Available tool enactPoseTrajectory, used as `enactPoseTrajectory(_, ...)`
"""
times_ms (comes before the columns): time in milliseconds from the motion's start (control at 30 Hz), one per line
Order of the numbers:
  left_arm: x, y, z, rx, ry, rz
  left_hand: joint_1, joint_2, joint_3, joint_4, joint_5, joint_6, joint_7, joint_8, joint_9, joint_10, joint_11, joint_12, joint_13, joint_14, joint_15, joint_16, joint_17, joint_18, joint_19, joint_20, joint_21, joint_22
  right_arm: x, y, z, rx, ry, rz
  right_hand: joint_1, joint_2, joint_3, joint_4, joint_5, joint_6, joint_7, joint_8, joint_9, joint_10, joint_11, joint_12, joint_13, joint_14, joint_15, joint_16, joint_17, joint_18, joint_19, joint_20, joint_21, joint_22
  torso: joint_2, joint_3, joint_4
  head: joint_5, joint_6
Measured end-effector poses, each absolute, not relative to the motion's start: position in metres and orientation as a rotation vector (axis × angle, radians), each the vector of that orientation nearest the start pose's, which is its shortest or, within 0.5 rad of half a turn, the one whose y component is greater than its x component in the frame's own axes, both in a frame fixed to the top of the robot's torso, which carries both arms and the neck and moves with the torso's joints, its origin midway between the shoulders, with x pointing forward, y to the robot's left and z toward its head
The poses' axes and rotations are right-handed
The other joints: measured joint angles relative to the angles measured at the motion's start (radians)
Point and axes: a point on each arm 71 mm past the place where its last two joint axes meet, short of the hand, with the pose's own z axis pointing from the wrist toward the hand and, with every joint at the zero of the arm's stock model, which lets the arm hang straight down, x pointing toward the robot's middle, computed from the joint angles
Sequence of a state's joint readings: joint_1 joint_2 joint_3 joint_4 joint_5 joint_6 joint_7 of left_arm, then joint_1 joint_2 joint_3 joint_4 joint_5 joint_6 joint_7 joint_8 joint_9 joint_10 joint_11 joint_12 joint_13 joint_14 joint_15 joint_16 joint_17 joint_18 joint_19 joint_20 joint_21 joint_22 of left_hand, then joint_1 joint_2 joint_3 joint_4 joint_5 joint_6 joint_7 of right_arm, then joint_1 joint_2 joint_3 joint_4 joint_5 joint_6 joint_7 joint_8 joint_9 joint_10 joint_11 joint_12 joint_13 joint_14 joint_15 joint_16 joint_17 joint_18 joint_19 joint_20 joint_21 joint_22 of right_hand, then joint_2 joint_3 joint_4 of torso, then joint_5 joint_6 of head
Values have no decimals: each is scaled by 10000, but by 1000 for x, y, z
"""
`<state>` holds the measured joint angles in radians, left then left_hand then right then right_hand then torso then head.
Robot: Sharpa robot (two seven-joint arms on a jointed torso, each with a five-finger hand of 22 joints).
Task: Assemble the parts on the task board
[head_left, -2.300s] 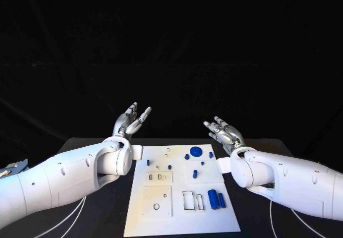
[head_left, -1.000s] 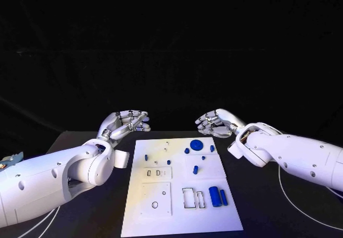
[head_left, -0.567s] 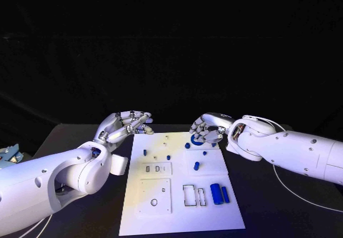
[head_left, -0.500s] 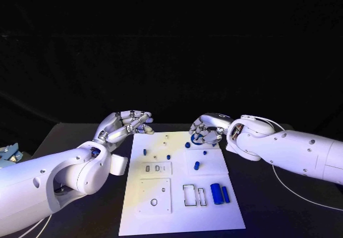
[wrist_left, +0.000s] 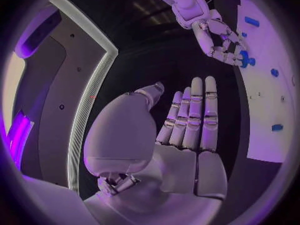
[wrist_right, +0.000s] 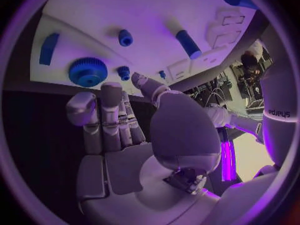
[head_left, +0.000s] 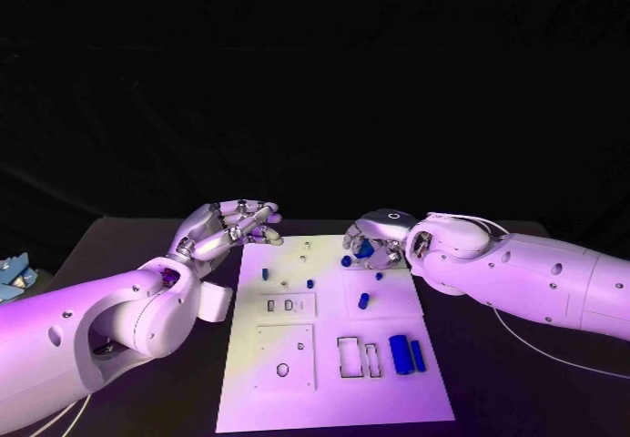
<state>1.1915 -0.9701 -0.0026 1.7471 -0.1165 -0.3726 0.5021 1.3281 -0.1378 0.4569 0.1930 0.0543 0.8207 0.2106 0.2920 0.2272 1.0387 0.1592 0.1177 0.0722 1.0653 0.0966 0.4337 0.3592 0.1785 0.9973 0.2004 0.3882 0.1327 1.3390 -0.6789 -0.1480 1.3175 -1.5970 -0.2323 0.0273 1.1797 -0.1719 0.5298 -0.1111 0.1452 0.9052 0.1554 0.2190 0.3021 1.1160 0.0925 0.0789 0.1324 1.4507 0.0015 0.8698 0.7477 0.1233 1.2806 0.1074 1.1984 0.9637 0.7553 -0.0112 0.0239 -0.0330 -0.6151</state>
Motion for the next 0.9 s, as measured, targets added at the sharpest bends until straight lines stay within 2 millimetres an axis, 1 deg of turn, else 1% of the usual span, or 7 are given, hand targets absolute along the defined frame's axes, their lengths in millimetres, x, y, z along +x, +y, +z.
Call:
enactPoseTrajectory(233, 447, 207, -139, -9102, 13199, -16494, 0, 0, 0, 0, 0, 0, 0, 0, 0, 0, 0, -28, -10, 0, 0, 0, 19, 0, 0, 0, 0, 0, 527, -161, -166, -5273, 16142, 5481, 0, 0, 28, 84, 0, -35, 32, 0, 91, -15, -13, 121, 72, 36, 36, 537, 458, -9, 174, 7, 335, 483, 105, -8, 39, 9, -11)
enactPoseTrajectory(267, 447, 207, -139, -9102, 13204, -16497, 0, 0, 0, 0, 0, 0, 0, 0, -1, 0, 0, -28, -10, 0, 0, 0, 19, 0, 0, 0, 0, 0, 527, -161, -166, -5299, 16131, 5459, 0, 0, 40, 96, 0, -35, 32, 0, 109, -15, -13, 155, 84, 36, 36, 643, 554, -117, 243, 4, 392, 578, 117, -9, 45, 11, -19)
enactPoseTrajectory(300, 447, 207, -139, -9103, 13208, -16497, 0, 0, 0, 0, 0, 0, 0, 0, -1, 0, 0, -28, -10, 0, 0, 0, 30, 0, 0, 0, 0, -1, 527, -160, -166, -5324, 16120, 5440, 0, 0, 40, 96, 0, -35, 31, 0, 128, -15, -13, 178, 96, 58, 14, 777, 669, -156, 276, 24, 470, 688, 128, -9, 47, 12, -26)
enactPoseTrajectory(600, 448, 207, -138, -9118, 13236, -16501, 0, 0, 0, 0, 0, -1, 0, -42, -2, 0, 0, -74, -10, -1, 1, 38, 68, -1, 0, 0, 38, -2, 527, -158, -166, -5451, 16053, 5302, 67, 68, 155, 210, -49, -35, 31, 5, 208, -14, -13, 260, 147, 71, 1, 1062, 882, -155, 321, 0, 615, 918, 209, -8, 69, -2, -78)
enactPoseTrajectory(733, 448, 207, -138, -9135, 13256, -16507, 0, 0, 0, 0, 0, -1, 0, -42, -2, -1, 0, -74, -10, 0, 1, 38, 67, -1, 0, 0, 38, -2, 528, -157, -166, -5470, 16047, 5234, 70, 72, 195, 249, -48, -26, 22, 52, 258, -14, -12, 310, 168, 71, 0, 1159, 958, -156, 358, 36, 659, 1022, 242, -6, 76, -16, -93)
enactPoseTrajectory(867, 448, 207, -138, -9145, 13277, -16518, 0, 0, 0, 0, 0, -1, 0, -42, -2, -1, 0, -74, -9, -1, 1, 38, 67, -1, -1, 0, 38, -2, 529, -156, -166, -5509, 16065, 5190, 106, 108, 236, 289, -86, 67, -48, 136, 308, -13, -12, 414, 207, 71, 1, 1313, 1038, -156, 379, 15, 739, 1131, 268, -4, 79, -15, -105)
enactPoseTrajectory(900, 448, 207, -138, -9145, 13280, -16521, 0, 0, 0, 0, 0, -1, 0, -42, -3, 0, 0, -74, -9, -1, 1, 38, 67, -1, -1, 0, 38, -2, 529, -156, -167, -5520, 16071, 5183, 106, 108, 236, 290, -86, 118, -10, 156, 329, -14, -12, 416, 221, 71, 1, 1353, 1072, -155, 392, 1, 779, 1181, 274, -4, 80, -12, -113)
